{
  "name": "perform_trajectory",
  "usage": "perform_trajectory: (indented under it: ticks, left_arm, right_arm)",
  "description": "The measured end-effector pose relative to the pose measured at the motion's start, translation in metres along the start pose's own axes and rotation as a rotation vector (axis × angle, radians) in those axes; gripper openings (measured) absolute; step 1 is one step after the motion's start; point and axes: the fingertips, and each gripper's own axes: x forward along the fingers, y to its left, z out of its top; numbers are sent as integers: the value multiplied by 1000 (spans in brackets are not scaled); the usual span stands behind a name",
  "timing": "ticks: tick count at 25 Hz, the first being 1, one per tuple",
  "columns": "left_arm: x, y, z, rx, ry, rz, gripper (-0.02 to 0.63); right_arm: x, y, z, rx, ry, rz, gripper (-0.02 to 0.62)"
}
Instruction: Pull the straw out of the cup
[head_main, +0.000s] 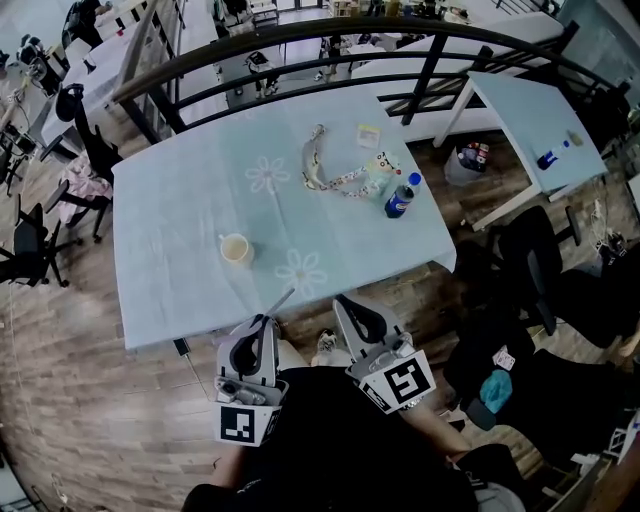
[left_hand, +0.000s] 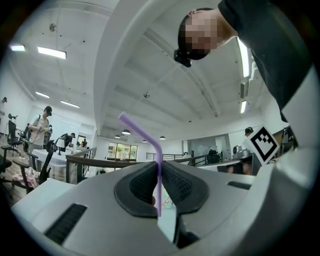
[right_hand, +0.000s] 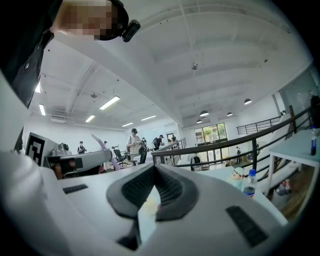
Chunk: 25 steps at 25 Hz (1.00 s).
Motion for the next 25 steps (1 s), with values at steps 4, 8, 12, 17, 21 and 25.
perform_trajectory:
  ticks: [4, 8, 12, 17, 21, 25]
  left_arm:
    - [-2, -3, -3, -4, 3, 14, 32]
    - [-1, -3, 2, -8, -13, 28, 31]
    - [1, -1, 5, -4, -20, 39, 32]
    - [2, 0, 3, 2, -18, 44, 32]
    - [1, 3, 5, 6, -24, 53, 32]
    - [0, 5, 0, 16, -8, 62, 32]
  right_arm:
    - [-1, 2, 0, -12, -2, 22, 8]
    - [-1, 2, 4, -21, -10, 37, 8]
    - [2, 4, 6, -31, -11, 48, 8]
    - [5, 5, 5, -34, -9, 63, 8]
    - [9, 8, 5, -37, -4, 69, 8]
    - [10, 9, 3, -38, 5, 79, 8]
